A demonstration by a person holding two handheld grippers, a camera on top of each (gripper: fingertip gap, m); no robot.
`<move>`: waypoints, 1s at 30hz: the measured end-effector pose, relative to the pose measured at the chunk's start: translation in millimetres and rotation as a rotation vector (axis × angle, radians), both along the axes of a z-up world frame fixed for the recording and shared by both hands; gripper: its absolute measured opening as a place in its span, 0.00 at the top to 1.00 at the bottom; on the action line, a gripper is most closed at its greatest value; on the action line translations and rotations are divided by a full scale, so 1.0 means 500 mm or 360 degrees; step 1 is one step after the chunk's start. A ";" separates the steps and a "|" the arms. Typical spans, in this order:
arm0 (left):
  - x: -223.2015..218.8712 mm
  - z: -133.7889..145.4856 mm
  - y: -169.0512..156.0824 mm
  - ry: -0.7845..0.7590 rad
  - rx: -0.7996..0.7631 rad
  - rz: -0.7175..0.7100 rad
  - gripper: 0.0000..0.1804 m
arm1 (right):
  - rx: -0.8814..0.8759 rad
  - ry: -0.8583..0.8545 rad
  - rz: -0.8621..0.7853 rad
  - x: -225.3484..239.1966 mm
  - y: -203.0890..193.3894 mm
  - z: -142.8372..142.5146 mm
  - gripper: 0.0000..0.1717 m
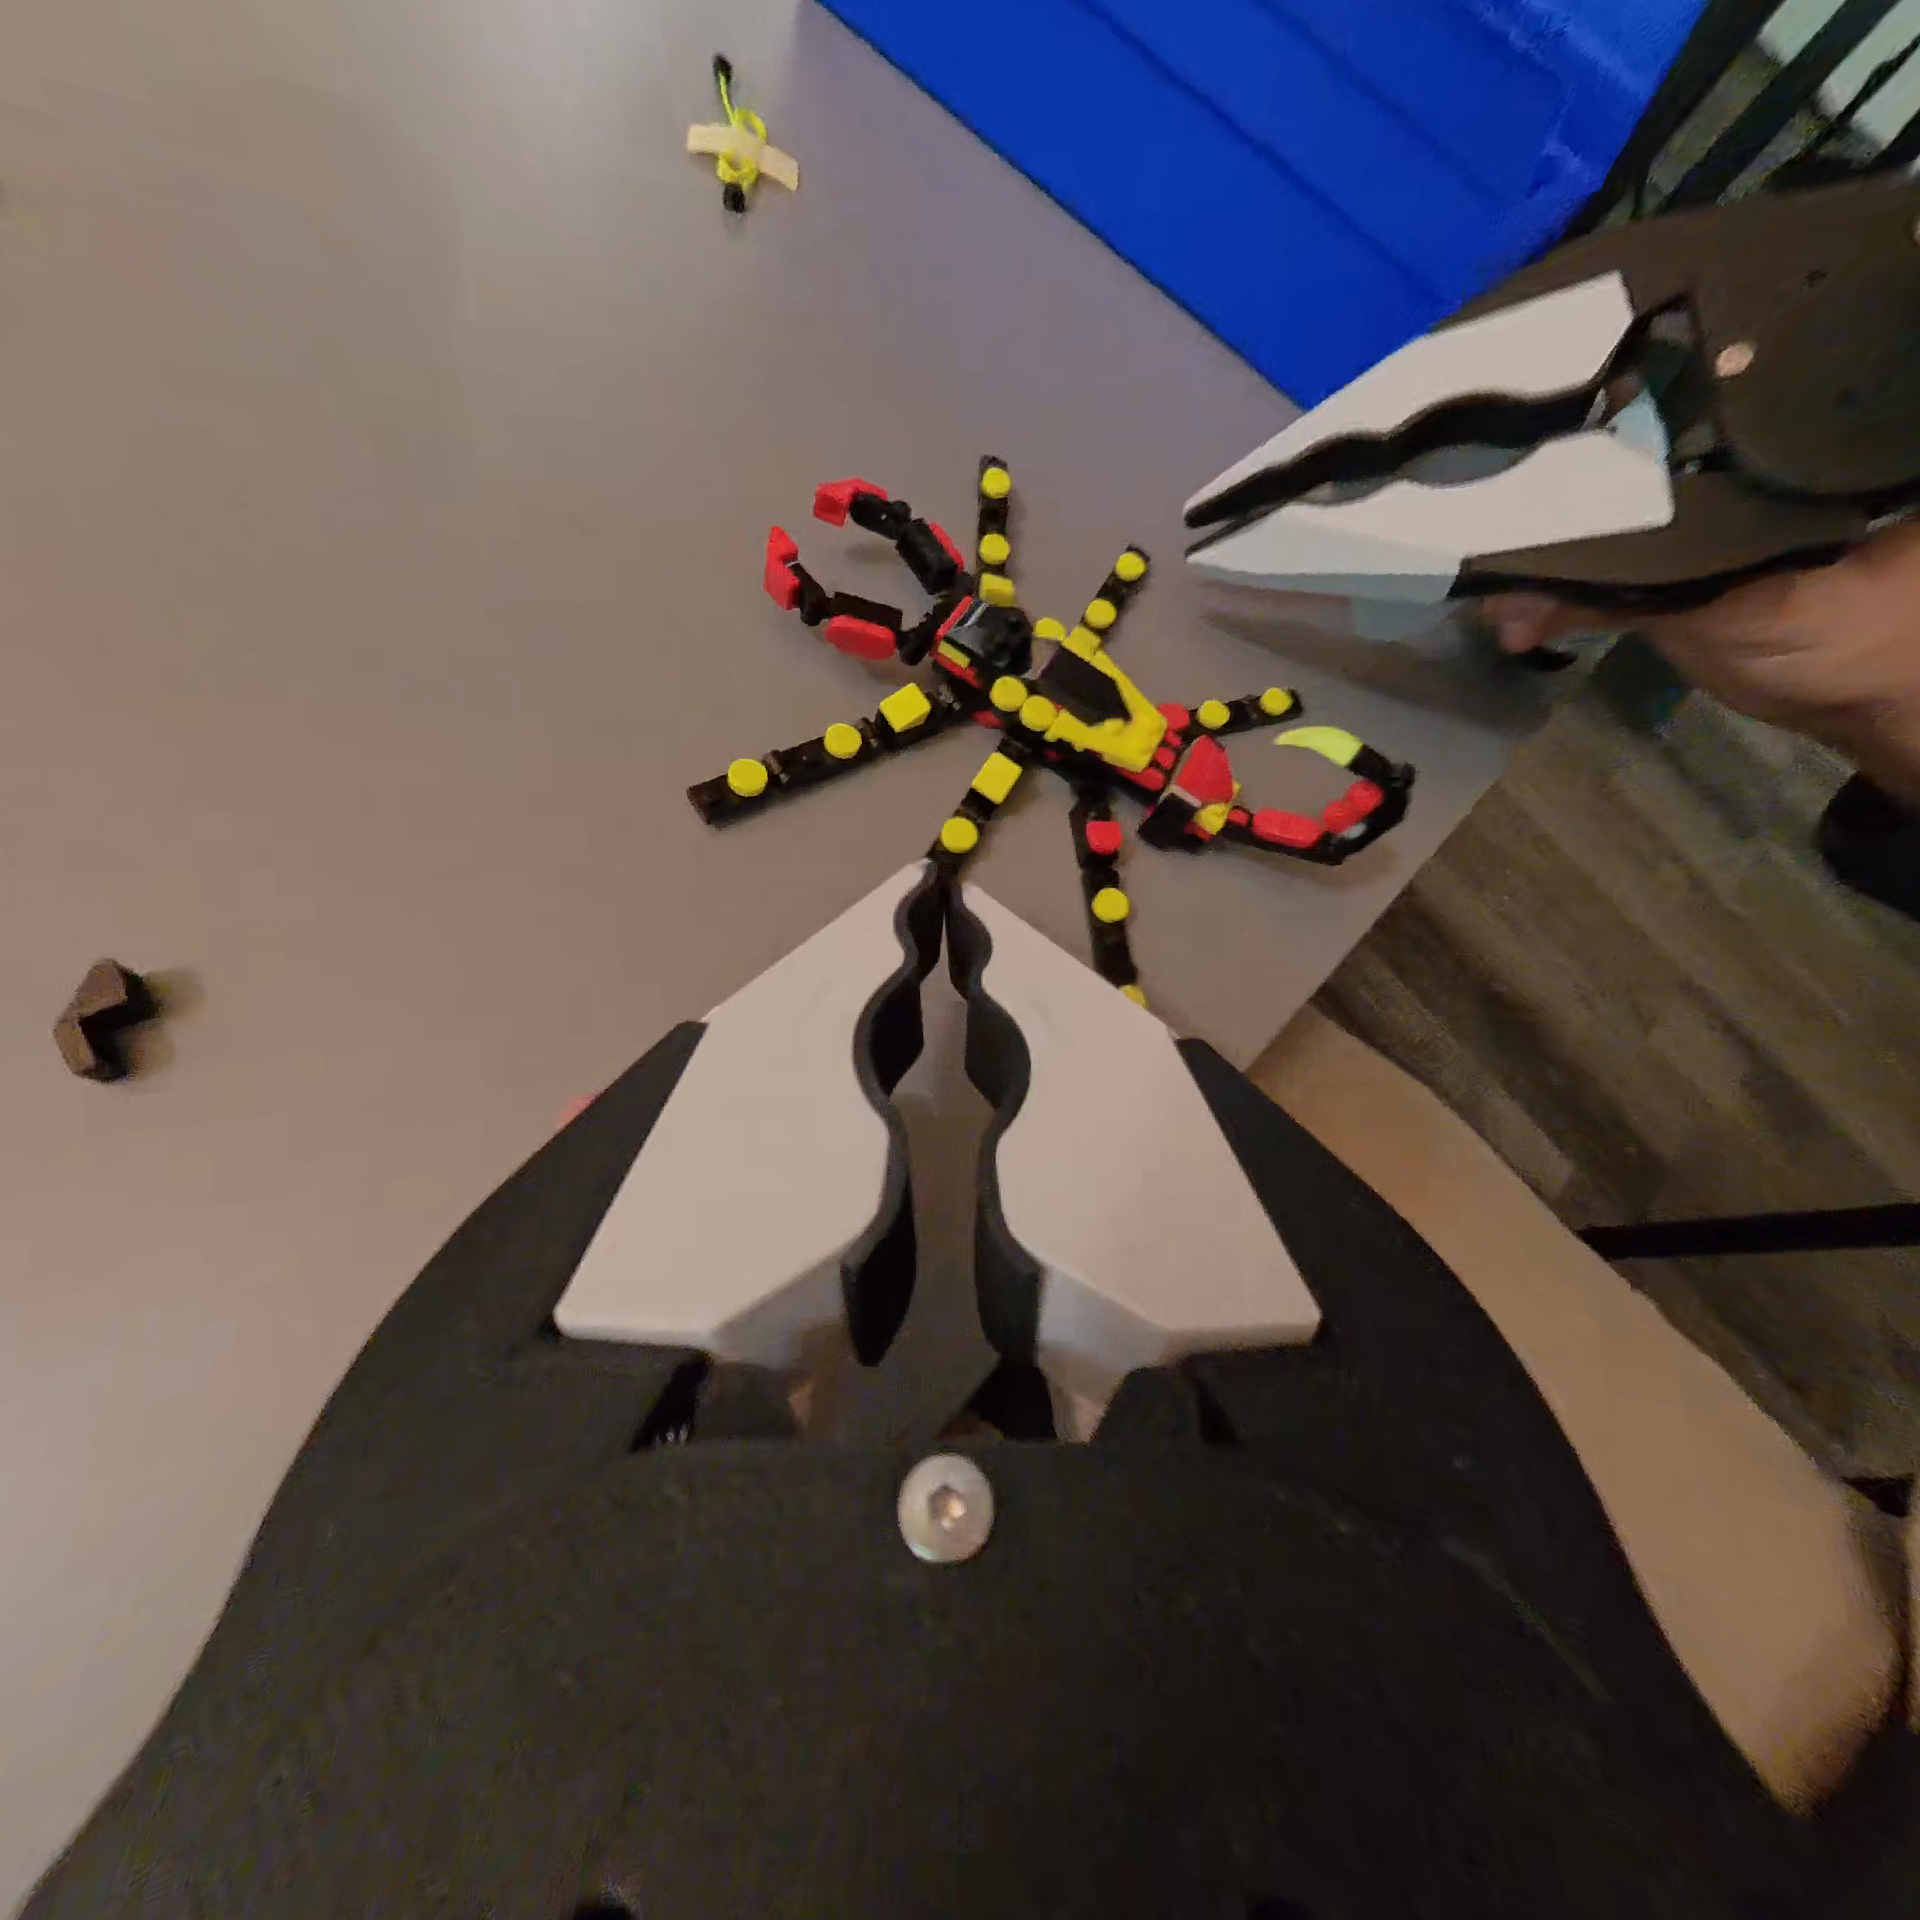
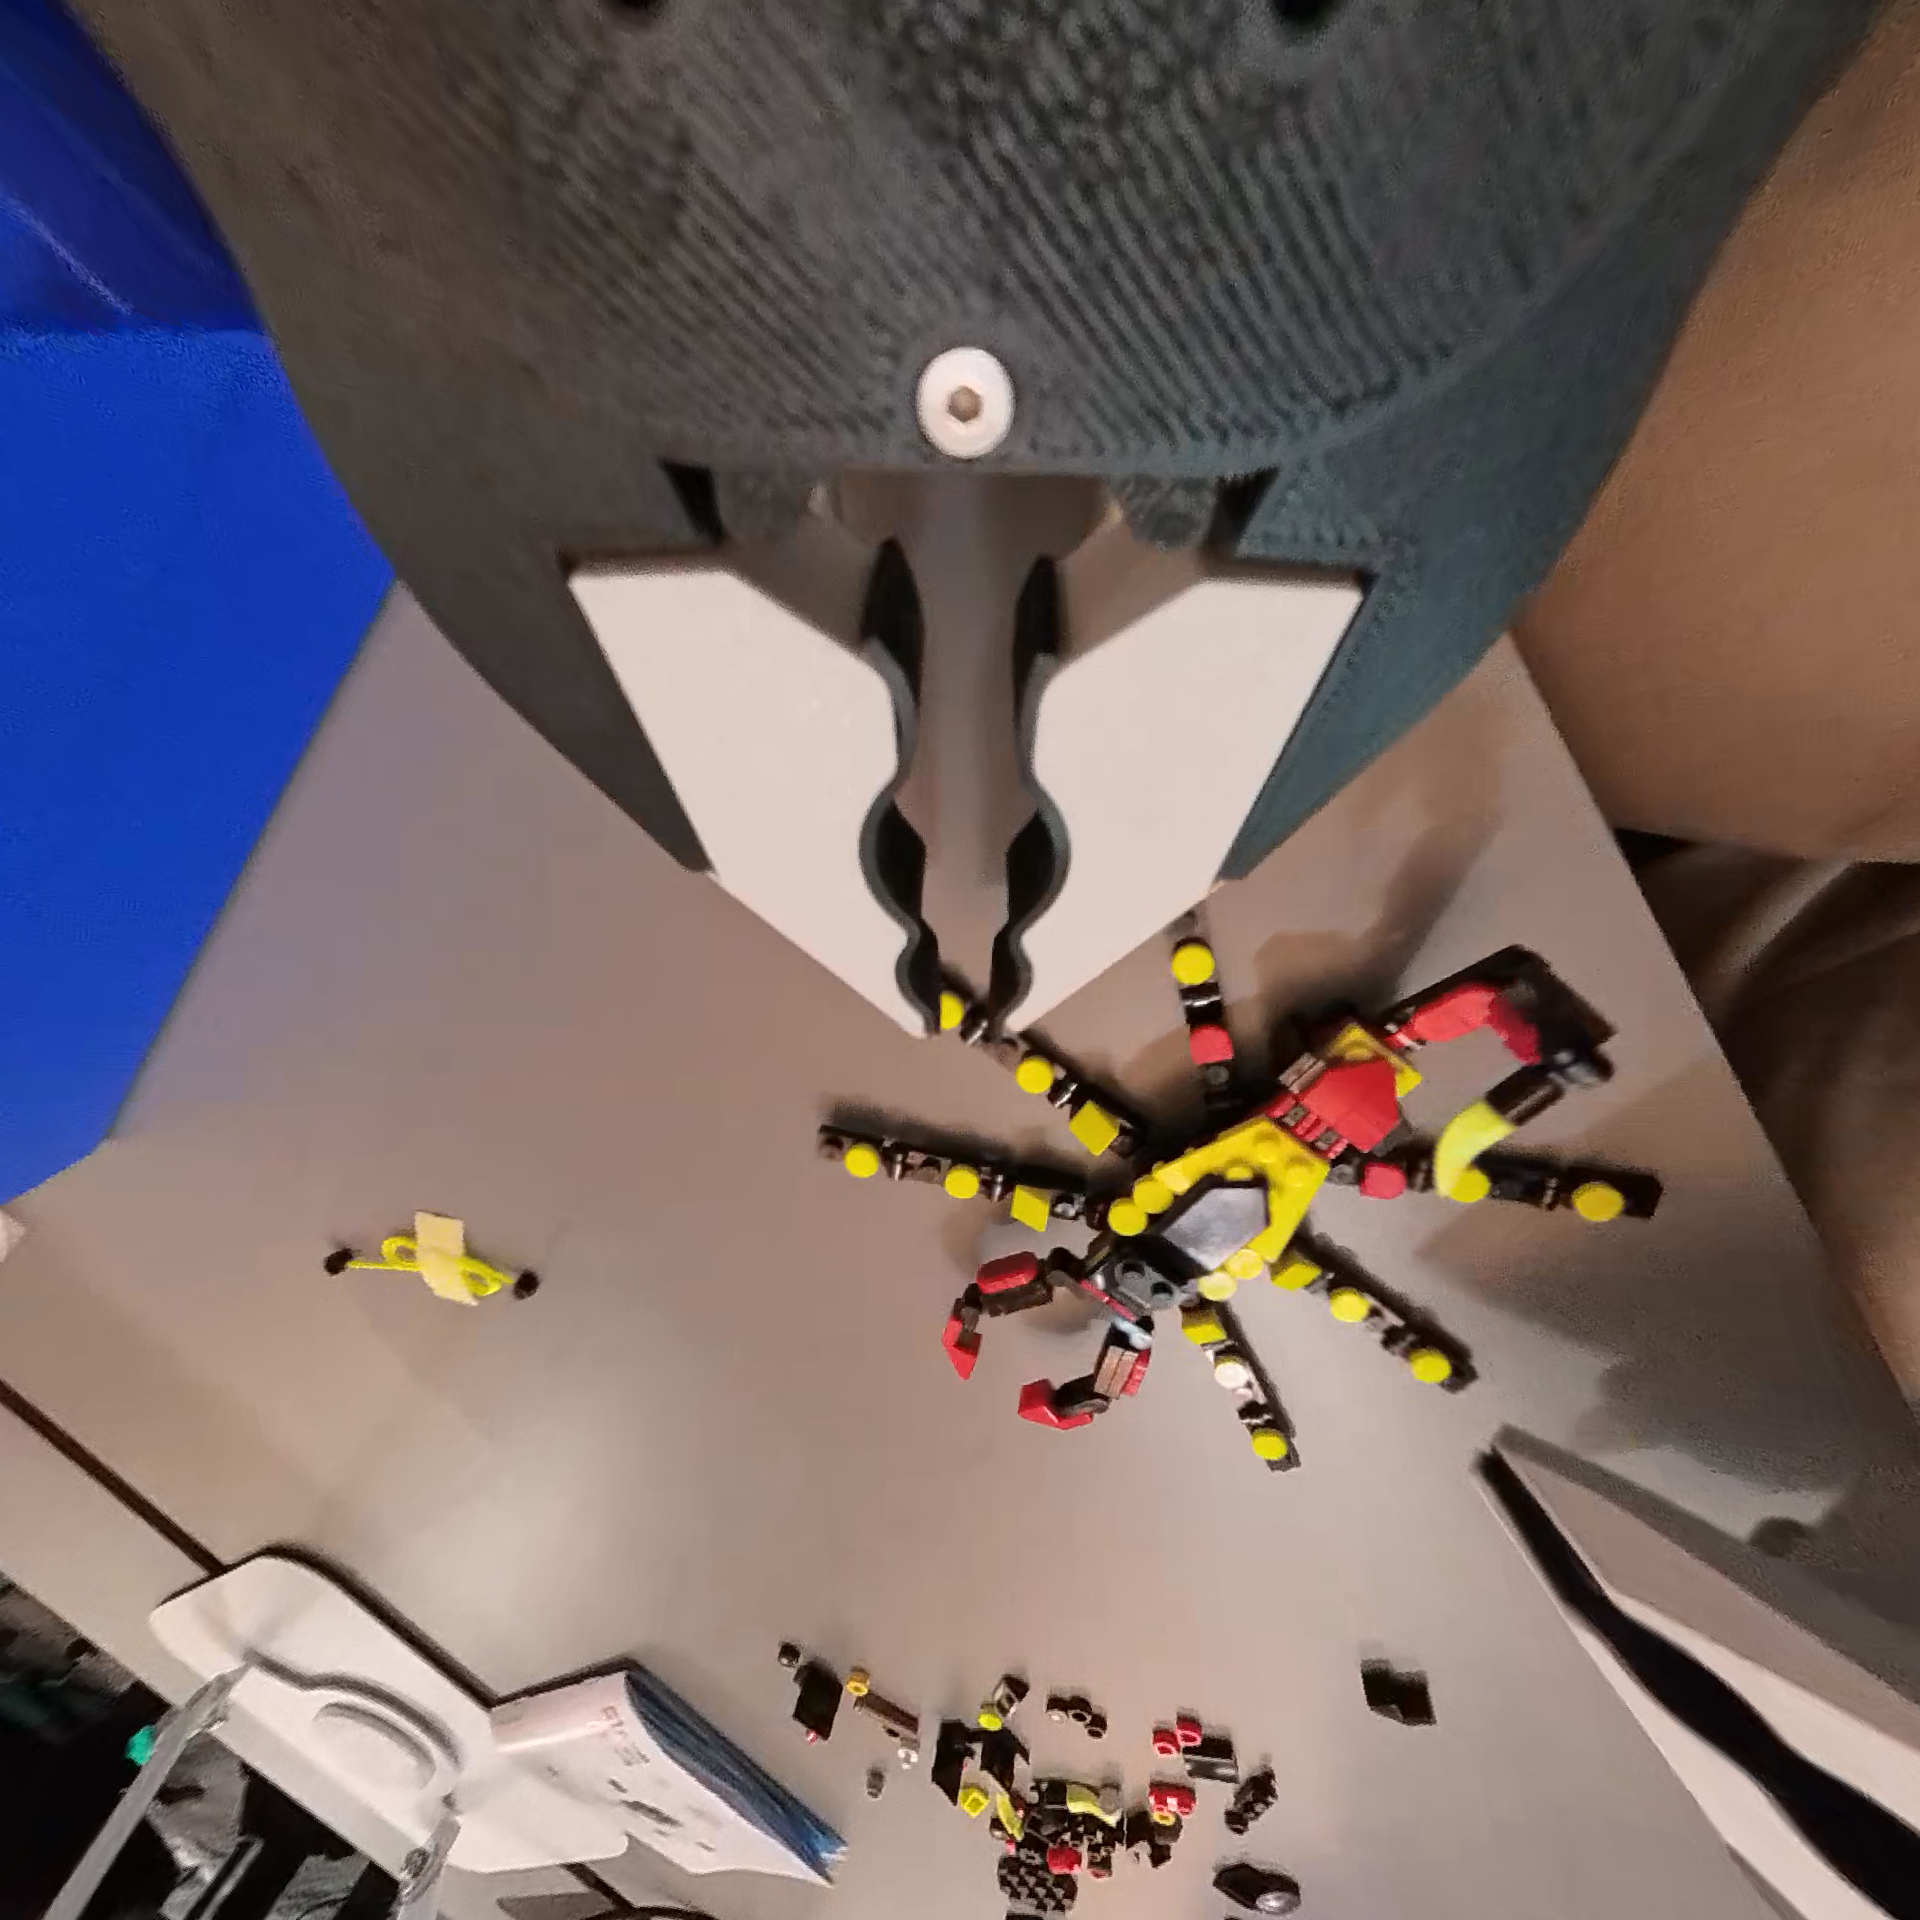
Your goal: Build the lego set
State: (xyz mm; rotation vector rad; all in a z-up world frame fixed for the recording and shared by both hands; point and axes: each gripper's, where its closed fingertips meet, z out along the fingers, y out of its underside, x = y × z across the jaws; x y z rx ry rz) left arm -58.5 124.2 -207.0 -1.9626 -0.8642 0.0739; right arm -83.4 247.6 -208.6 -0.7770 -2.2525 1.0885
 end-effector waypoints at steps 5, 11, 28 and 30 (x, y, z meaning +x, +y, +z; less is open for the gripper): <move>-0.026 -0.038 -0.008 0.0010 -0.0198 0.0042 1.00 | 0.0031 -0.0176 -0.0022 -0.023 0.008 -0.030 0.98; -0.052 0.035 -0.021 0.0122 -0.0019 0.0080 1.00 | -0.0110 -0.0045 0.0040 -0.037 -0.029 0.018 0.98; -0.108 -0.007 -0.012 -0.0045 -0.0008 0.0132 1.00 | -0.0066 -0.0077 0.0070 -0.086 -0.054 -0.001 0.99; -0.115 -0.024 -0.016 -0.0107 -0.0055 0.0165 1.00 | -0.0064 -0.0139 0.0056 -0.086 -0.054 -0.013 0.98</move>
